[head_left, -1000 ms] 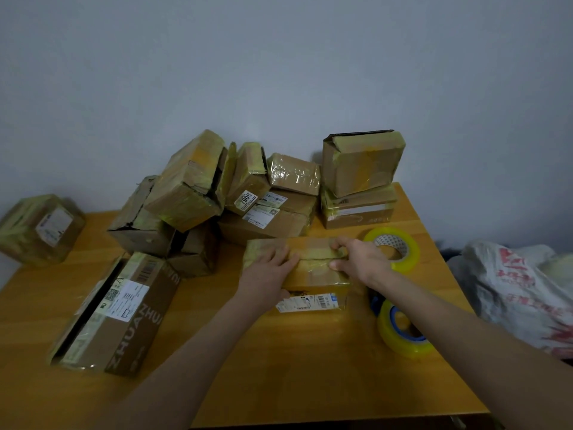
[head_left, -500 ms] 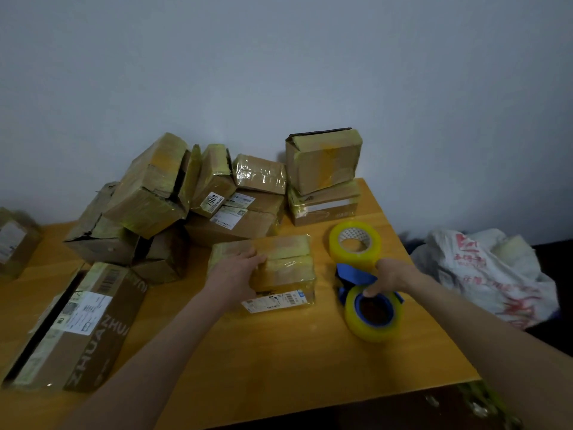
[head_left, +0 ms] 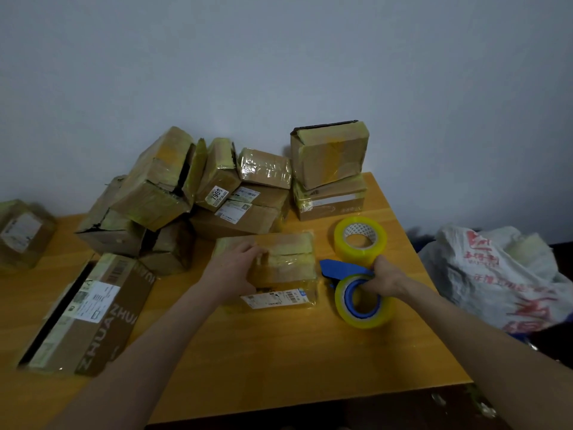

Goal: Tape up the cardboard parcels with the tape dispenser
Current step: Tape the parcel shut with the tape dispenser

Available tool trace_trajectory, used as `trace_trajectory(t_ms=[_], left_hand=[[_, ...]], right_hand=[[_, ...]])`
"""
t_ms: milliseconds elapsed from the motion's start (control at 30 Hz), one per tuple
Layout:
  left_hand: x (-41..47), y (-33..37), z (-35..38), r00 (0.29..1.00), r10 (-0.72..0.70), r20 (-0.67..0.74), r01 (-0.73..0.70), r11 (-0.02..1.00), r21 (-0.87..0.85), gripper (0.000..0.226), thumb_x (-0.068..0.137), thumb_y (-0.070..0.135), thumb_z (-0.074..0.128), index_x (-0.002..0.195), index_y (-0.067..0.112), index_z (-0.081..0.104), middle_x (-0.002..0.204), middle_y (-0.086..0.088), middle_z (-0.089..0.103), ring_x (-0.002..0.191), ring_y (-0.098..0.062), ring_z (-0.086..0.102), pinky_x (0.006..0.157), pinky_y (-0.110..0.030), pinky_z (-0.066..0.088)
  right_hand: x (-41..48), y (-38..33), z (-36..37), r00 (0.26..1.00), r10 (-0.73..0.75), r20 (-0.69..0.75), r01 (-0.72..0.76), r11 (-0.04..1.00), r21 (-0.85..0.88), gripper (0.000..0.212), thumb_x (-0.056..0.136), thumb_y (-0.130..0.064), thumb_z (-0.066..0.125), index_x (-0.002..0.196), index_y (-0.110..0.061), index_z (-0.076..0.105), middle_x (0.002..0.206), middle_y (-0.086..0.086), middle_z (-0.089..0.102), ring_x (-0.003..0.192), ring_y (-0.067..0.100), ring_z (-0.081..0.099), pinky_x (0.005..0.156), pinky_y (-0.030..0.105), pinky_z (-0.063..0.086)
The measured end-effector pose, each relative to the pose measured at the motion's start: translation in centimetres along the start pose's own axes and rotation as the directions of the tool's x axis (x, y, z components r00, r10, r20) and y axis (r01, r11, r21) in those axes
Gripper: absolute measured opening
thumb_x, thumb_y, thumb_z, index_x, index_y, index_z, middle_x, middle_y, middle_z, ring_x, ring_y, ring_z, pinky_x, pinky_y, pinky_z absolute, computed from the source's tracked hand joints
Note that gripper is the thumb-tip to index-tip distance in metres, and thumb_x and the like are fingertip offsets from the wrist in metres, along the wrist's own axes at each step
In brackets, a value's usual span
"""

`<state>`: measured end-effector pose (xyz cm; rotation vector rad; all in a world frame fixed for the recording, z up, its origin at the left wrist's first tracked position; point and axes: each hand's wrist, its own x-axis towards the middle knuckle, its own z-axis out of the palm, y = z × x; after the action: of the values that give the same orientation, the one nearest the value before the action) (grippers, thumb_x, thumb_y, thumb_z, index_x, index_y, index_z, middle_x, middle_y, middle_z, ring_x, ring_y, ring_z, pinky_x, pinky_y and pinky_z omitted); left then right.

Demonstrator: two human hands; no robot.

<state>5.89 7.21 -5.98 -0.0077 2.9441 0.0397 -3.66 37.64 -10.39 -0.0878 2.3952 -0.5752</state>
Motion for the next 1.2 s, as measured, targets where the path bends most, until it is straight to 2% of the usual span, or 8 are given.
trace_trajectory(t_ms=[100,200,333,500,700,967,1067,1200], left_hand=[[-0.4,-0.3,0.4,1.0,-0.009,-0.002,0.009,0.999,-0.048,0.095,0.07,0.038,0.078,0.146,0.042,0.021,0.153,0.012,0.023,0.134,-0.014,0.033,0.091,-0.029,0.045],[-0.6,-0.6,0.5,1.0,0.001,-0.012,-0.002,0.998,-0.062,0.093,0.072,0.039,0.076,0.148,0.041,0.023,0.154,0.015,0.02,0.137,-0.012,0.027,0.098,-0.031,0.042],[-0.7,-0.7,0.5,0.999,0.019,-0.044,-0.022,0.997,-0.077,0.089,0.071,0.041,0.076,0.146,0.042,0.027,0.153,0.016,0.024,0.137,-0.01,0.027,0.098,-0.03,0.041],[-0.9,-1.2,1.1,0.997,0.047,-0.065,-0.053,0.995,-0.09,0.088,0.074,0.048,0.074,0.147,0.04,0.025,0.154,0.013,0.024,0.141,-0.013,0.017,0.113,-0.036,0.026],[-1.7,-1.6,2.1,0.991,0.047,-0.122,-0.074,0.971,-0.227,0.091,0.075,0.051,0.072,0.15,0.027,0.026,0.157,0.008,0.017,0.144,-0.014,0.011,0.116,-0.035,0.016],[-3.4,-3.4,3.5,0.984,0.021,-0.178,-0.064,0.968,-0.241,0.062,0.097,0.048,0.042,0.151,0.024,0.021,0.159,-0.001,0.007,0.147,-0.018,-0.002,0.115,-0.029,-0.007],[-3.4,-3.7,2.0,0.976,-0.165,-0.144,0.026,0.742,-0.669,0.049,0.096,0.036,0.051,0.142,0.022,0.042,0.148,0.009,0.034,0.138,-0.009,0.03,0.112,-0.031,0.025],[-2.9,-4.6,-1.3,0.813,-0.579,-0.064,0.092,0.236,-0.967,0.036,0.095,0.027,0.056,0.129,0.017,0.055,0.117,0.001,0.063,0.096,-0.008,0.062,0.072,-0.02,0.053]], right_hand=[[-0.2,-0.6,-0.2,0.991,0.04,0.125,-0.052,0.994,0.099,0.032,0.082,-0.006,0.063,0.076,-0.014,0.033,0.066,0.002,0.033,0.056,0.015,0.033,0.053,0.032,0.028],[-0.5,-0.8,-0.8,0.98,0.076,0.182,-0.121,0.961,0.247,0.02,0.081,-0.017,0.068,0.08,-0.012,0.048,0.071,0.005,0.048,0.062,0.018,0.047,0.057,0.029,0.038],[-0.7,-1.9,-4.4,0.992,-0.095,0.087,0.054,0.919,0.39,0.038,0.078,-0.011,0.077,0.111,-0.002,0.061,0.102,0.013,0.067,0.091,0.028,0.064,0.084,0.04,0.053],[-3.1,-5.7,-9.9,0.962,-0.253,-0.097,0.268,0.829,0.49,0.063,0.062,-0.038,0.084,0.113,-0.015,0.056,0.102,0.007,0.066,0.087,0.024,0.066,0.075,0.036,0.055],[-6.0,-14.1,-8.3,0.863,-0.505,-0.004,0.487,0.829,0.276,0.062,0.055,-0.038,0.081,0.111,-0.023,0.06,0.102,-0.001,0.066,0.09,0.016,0.068,0.075,0.027,0.055],[-4.3,-17.2,-4.7,0.862,-0.496,0.108,0.48,0.865,0.144,0.043,0.072,-0.013,0.078,0.106,-0.019,0.053,0.103,0.004,0.062,0.093,0.017,0.063,0.072,0.025,0.051],[-3.9,-16.7,-4.8,0.858,-0.5,0.117,0.482,0.863,0.154,0.044,0.071,-0.014,0.079,0.105,-0.022,0.053,0.103,0.002,0.061,0.09,0.015,0.063,0.069,0.024,0.047],[-3.7,-16.3,-5.1,0.852,-0.509,0.122,0.491,0.858,0.15,0.047,0.069,-0.016,0.081,0.106,-0.023,0.053,0.101,0.001,0.062,0.087,0.012,0.064,0.067,0.021,0.048]])
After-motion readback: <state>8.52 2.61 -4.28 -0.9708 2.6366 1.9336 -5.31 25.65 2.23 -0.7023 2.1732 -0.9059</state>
